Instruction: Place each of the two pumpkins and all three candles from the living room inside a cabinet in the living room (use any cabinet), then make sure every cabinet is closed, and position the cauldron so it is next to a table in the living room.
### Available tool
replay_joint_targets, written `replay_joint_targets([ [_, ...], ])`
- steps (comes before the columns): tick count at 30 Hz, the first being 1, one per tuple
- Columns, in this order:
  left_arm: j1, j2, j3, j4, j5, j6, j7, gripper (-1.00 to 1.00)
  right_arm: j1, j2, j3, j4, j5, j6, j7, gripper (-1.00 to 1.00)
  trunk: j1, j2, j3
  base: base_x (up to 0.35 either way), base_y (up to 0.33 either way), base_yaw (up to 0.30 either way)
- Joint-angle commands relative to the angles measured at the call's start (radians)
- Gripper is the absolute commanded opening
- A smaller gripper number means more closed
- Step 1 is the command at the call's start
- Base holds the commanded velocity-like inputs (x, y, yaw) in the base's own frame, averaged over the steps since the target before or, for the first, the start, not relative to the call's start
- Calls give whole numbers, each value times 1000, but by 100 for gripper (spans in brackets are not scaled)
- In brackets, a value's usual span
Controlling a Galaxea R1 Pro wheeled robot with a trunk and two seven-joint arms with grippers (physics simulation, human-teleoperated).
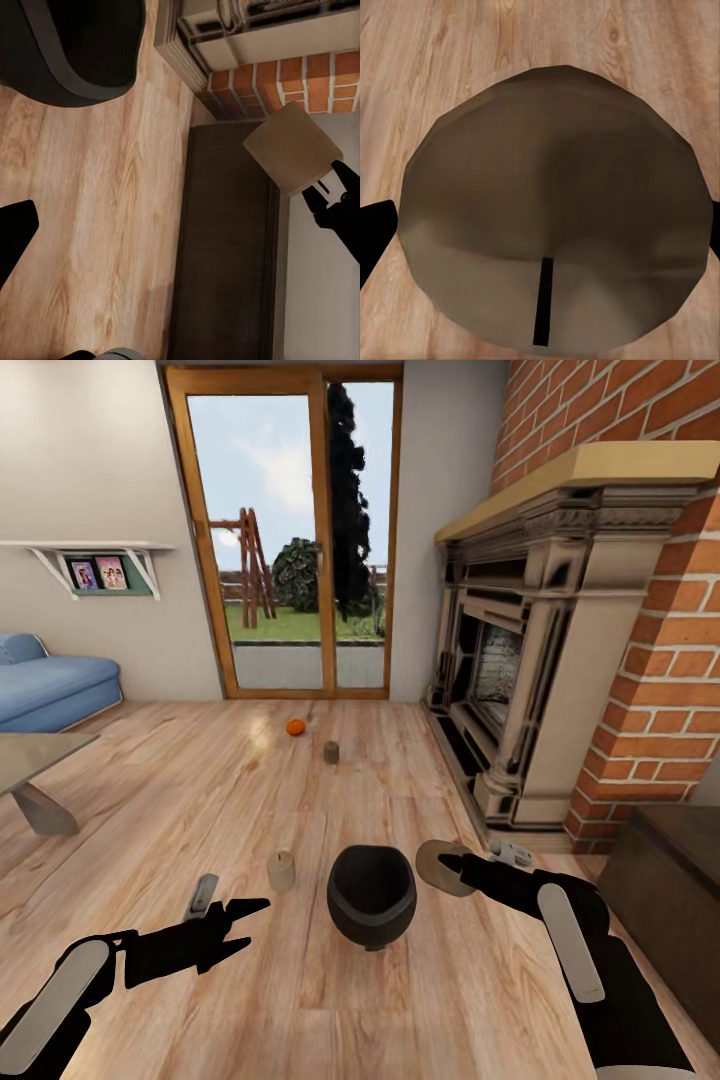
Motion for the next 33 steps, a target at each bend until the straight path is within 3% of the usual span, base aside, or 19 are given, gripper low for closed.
replay_joint_targets([
  [1, -1, 1, -1, -1, 8, 1, 7, 100, -1, 0, -1, -1, -9, 4, -7, -100, 0, 0, -1, 41, 19, 0],
  [14, -1, 1, -1, -1, 8, 1, 7, 100, -1, 1, -1, 30, -7, 2, -6, -100, 0, 0, 0, 246, 116, -17],
  [33, -1, 1, -1, -1, 8, 1, 7, 100, 0, 0, -2, 42, -4, 2, 35, -100, 0, 0, 19, 65, 52, -221],
])
